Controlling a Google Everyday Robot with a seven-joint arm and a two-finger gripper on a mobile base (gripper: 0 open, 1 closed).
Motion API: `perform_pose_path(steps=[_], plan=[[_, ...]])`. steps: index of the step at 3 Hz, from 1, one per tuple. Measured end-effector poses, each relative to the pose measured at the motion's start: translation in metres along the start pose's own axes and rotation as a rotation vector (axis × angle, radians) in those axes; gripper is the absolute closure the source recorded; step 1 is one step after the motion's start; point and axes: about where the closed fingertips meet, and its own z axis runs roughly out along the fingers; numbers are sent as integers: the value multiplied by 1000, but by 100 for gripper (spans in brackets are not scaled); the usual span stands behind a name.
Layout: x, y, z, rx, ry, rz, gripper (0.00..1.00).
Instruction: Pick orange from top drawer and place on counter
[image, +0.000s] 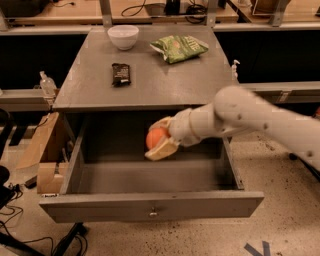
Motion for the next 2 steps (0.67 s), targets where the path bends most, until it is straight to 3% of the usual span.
perform_pose_path(steps=[1,2], plan=[[-49,-18,-104,68,10,-33,100],[-82,-48,-163,124,-17,-30,100]])
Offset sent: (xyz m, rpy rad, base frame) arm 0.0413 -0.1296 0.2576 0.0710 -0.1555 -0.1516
